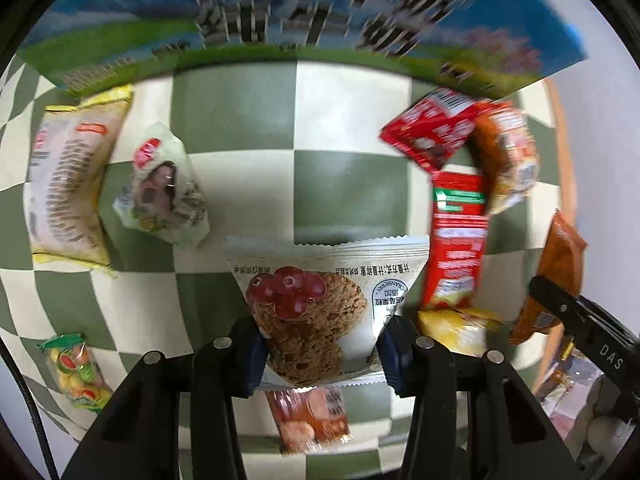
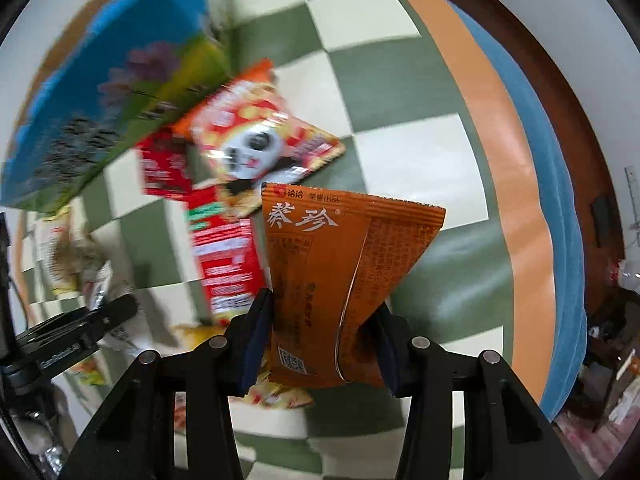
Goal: Organize snacks
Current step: 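Lower both packets into the box beside the noodle bag and release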
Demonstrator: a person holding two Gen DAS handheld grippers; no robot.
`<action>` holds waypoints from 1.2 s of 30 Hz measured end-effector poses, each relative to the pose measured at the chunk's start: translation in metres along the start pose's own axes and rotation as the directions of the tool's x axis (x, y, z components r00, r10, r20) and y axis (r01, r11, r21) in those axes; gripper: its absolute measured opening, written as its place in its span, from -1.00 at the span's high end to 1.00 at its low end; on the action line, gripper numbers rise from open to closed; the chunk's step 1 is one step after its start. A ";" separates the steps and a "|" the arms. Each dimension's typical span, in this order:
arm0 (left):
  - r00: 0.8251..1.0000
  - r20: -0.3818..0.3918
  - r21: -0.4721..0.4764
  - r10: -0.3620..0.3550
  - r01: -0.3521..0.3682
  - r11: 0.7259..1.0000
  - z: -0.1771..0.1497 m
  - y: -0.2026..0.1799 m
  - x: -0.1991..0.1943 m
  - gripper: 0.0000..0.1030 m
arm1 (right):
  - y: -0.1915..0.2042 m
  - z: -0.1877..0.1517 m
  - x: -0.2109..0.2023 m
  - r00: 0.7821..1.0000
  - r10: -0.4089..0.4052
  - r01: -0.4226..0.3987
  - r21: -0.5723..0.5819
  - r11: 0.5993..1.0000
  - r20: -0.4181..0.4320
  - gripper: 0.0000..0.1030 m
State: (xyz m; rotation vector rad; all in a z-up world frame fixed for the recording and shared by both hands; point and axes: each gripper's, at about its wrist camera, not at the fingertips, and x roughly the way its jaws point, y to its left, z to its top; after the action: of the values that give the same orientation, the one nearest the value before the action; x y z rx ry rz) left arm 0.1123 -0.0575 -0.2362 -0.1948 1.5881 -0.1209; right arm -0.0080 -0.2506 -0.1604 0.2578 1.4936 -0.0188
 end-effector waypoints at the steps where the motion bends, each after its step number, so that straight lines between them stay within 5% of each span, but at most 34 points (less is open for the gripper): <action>1: 1.000 0.018 0.005 -0.021 0.021 1.000 -0.002 -0.001 -0.013 0.15 | 0.006 -0.002 -0.010 1.000 0.025 -0.025 -0.009 1.000 0.008 0.04; 9: 0.982 0.148 0.041 -0.120 0.115 0.992 0.033 0.000 -0.114 0.15 | 0.061 0.042 -0.093 0.975 0.196 -0.182 -0.133 0.974 0.100 0.04; 17: 0.958 0.278 0.041 -0.073 0.064 0.997 0.120 0.031 -0.170 0.15 | 0.133 0.138 -0.132 0.956 0.194 -0.131 -0.272 0.953 0.219 0.04; 27: 0.981 0.191 -0.024 0.036 -0.032 0.999 0.237 0.082 -0.148 0.15 | 0.184 0.276 -0.059 0.986 0.038 0.008 -0.274 0.962 0.164 0.04; 36: 0.987 0.088 -0.057 0.134 -0.130 0.990 0.298 0.117 -0.101 0.14 | 0.193 0.323 -0.002 0.991 -0.089 0.113 -0.286 0.952 0.097 0.04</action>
State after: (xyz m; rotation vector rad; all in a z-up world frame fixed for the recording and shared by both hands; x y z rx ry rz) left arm 0.4064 0.0902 -0.1690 -0.1327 1.5089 0.0317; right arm 0.3423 -0.1223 -0.1103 -0.0574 1.4051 0.1065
